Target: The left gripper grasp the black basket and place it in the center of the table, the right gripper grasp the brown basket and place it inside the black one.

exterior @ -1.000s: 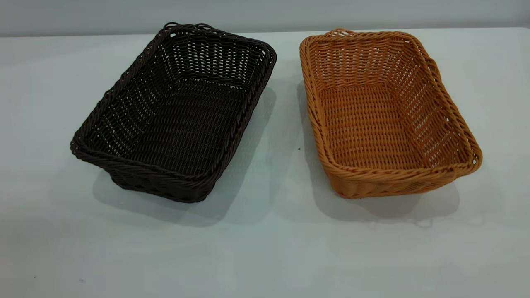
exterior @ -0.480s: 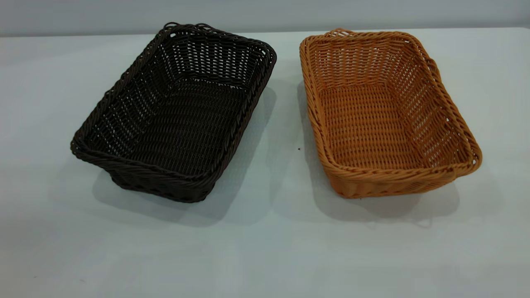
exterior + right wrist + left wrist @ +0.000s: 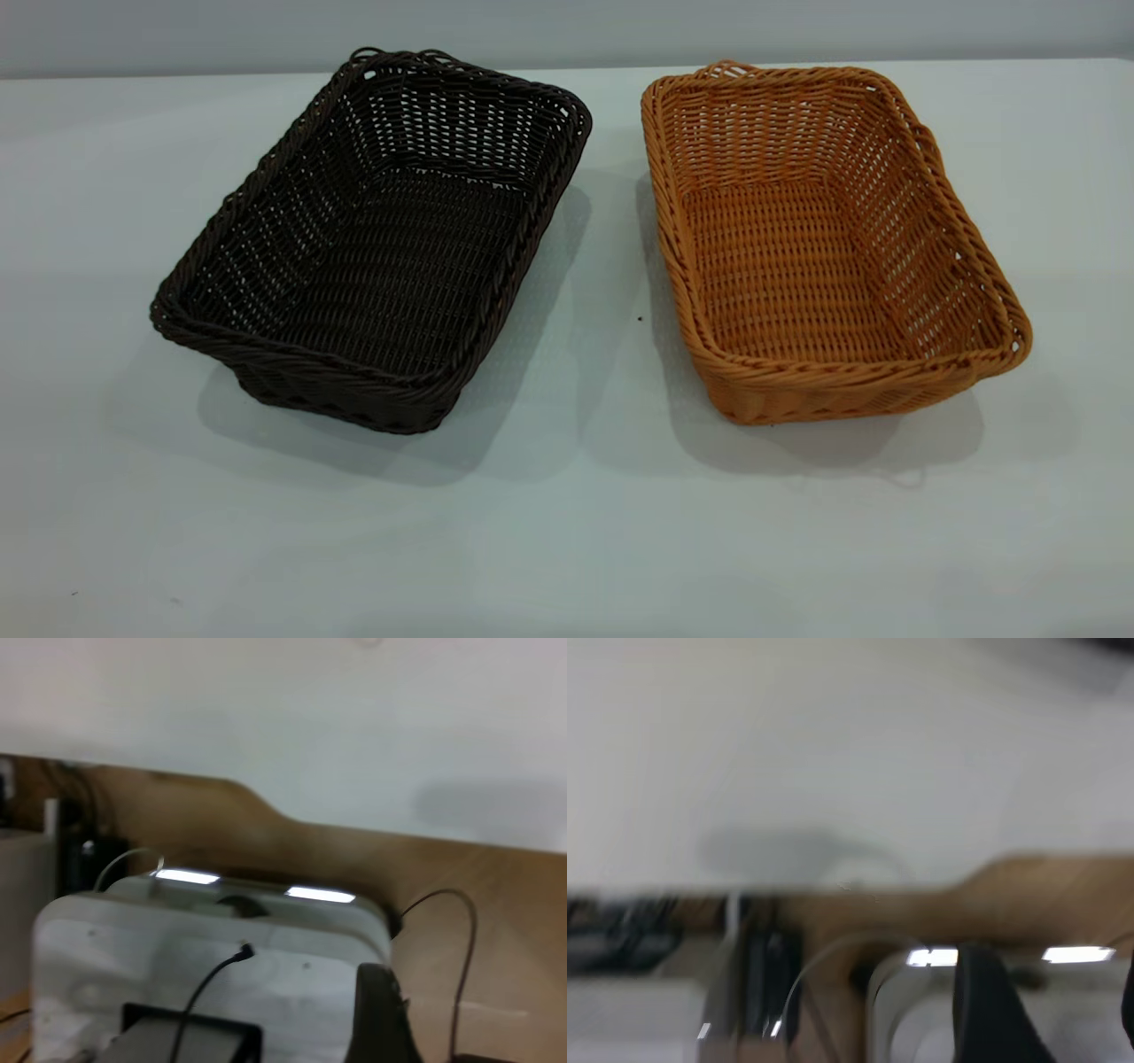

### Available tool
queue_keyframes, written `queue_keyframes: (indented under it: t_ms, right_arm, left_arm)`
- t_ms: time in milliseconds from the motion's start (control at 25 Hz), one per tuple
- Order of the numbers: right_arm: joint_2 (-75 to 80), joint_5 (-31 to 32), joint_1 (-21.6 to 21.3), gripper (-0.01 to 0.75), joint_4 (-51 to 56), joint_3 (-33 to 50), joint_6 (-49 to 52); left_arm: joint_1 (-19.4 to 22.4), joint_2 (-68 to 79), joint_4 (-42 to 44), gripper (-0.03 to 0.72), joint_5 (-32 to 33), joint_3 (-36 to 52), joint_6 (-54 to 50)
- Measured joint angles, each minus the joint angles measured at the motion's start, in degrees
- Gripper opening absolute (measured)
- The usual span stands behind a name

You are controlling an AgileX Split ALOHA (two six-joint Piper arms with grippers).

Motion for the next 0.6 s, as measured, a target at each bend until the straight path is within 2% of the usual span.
queue_keyframes:
  t_ms: [80,280,360,520,600]
  right_arm:
    - [2.5,-2.1,0.0,0.428,2.4,-0.4,-0.5]
    - [8.9,-13.4,0.0,0.446,9.5,-0.5,-7.6]
    - [12.3,-16.7,0.0,0.493,13.3,-0.5,-11.9]
    - [20.6,-18.2,0.0,0.606,20.9,-0.5,-18.0]
    - [25.4,-18.1,0.0,0.622,26.0,-0.7,-20.1]
  left_arm:
    - [0.0,3.0,-3.1,0.328,-5.7,-0.1,2.0]
    - [0.0,10.7,-9.4,0.332,-16.1,-0.4,10.3]
    - [0.0,14.4,-12.0,0.348,-18.2,-1.0,13.3]
    - [0.0,22.1,-16.5,0.43,-20.3,-4.8,18.4]
    - [0.0,25.3,-20.0,0.477,-22.1,-6.9,21.5]
